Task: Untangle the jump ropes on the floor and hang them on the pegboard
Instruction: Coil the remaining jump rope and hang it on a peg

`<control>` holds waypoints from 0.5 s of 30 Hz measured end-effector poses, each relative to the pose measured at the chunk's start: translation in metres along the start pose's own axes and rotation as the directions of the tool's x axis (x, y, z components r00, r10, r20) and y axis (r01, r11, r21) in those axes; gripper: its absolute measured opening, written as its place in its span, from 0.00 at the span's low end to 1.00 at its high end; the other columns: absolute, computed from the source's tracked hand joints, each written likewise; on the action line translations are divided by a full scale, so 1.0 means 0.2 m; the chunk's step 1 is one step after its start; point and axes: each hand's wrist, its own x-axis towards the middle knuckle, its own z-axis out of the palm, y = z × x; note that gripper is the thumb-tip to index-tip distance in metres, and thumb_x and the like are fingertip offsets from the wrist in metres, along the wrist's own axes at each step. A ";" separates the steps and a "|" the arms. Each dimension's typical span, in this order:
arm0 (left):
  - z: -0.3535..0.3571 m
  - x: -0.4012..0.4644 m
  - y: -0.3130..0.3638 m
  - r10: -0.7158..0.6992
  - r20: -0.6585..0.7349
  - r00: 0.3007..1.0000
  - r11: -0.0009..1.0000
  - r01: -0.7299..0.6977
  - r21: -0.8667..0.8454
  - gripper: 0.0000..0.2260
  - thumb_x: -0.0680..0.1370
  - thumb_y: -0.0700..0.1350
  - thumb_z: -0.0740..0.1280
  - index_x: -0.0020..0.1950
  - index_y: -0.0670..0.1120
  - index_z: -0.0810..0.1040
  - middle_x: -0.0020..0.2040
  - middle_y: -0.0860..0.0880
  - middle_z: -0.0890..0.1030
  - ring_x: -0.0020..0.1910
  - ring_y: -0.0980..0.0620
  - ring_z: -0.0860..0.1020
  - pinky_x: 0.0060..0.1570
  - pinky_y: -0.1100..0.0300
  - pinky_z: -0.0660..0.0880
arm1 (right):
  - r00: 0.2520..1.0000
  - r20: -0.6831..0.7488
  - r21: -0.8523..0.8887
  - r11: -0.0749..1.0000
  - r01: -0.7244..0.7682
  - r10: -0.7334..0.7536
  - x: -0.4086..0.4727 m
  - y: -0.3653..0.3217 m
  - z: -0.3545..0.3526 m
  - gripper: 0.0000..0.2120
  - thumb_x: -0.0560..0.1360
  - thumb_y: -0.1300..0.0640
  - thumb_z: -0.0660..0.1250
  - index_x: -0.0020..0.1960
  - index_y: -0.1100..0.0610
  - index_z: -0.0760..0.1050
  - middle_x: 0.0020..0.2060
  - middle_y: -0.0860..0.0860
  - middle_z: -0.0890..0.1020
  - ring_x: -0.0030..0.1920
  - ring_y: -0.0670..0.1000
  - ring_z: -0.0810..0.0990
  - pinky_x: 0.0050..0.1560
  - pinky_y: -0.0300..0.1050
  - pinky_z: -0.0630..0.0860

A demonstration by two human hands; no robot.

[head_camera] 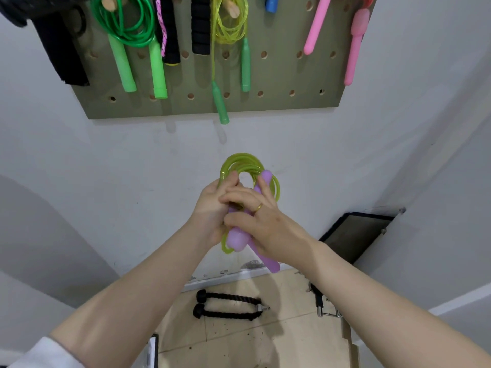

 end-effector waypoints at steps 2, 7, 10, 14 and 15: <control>0.01 -0.03 0.00 -0.019 0.061 0.998 1.000 0.018 0.011 0.10 0.81 0.42 0.58 0.40 0.46 0.70 0.32 0.52 0.77 0.29 0.60 0.79 0.31 0.70 0.75 | 0.990 0.090 0.032 0.994 0.101 -0.104 0.03 -0.04 -0.01 0.26 0.69 0.71 0.63 0.64 0.54 0.69 0.67 0.47 0.66 0.73 0.53 0.55 0.74 0.51 0.43; 0.00 -0.05 0.00 -0.025 0.101 0.995 1.000 0.026 -0.016 0.09 0.81 0.43 0.55 0.43 0.48 0.72 0.39 0.54 0.82 0.37 0.63 0.81 0.44 0.66 0.76 | 0.985 -0.058 0.223 0.960 0.170 -0.161 0.03 -0.05 0.01 0.23 0.65 0.74 0.59 0.55 0.55 0.65 0.64 0.57 0.67 0.68 0.60 0.65 0.74 0.56 0.51; -0.02 -0.03 0.03 0.029 0.101 0.994 0.999 -0.033 0.037 0.08 0.81 0.44 0.59 0.50 0.45 0.76 0.46 0.46 0.80 0.41 0.53 0.80 0.43 0.60 0.77 | 0.980 -0.178 0.390 0.921 -0.011 0.087 0.01 0.00 -0.04 0.17 0.69 0.72 0.63 0.51 0.55 0.66 0.63 0.59 0.70 0.66 0.58 0.66 0.67 0.45 0.64; 0.01 -0.05 0.05 0.144 0.207 0.968 0.964 -0.184 0.193 0.06 0.80 0.40 0.59 0.48 0.45 0.76 0.34 0.52 0.80 0.31 0.57 0.77 0.33 0.66 0.75 | 0.895 -0.270 0.187 0.931 -0.313 0.355 0.02 0.08 -0.04 0.08 0.71 0.52 0.56 0.51 0.45 0.65 0.72 0.47 0.59 0.74 0.55 0.50 0.73 0.49 0.38; 0.03 -0.06 0.05 0.153 0.212 0.965 0.956 -0.199 0.215 0.07 0.80 0.40 0.59 0.46 0.45 0.76 0.32 0.54 0.79 0.30 0.58 0.76 0.31 0.67 0.74 | 0.864 -0.269 0.202 0.902 -0.381 0.426 0.03 0.08 -0.05 0.08 0.71 0.48 0.54 0.50 0.43 0.64 0.72 0.45 0.56 0.74 0.54 0.48 0.73 0.50 0.36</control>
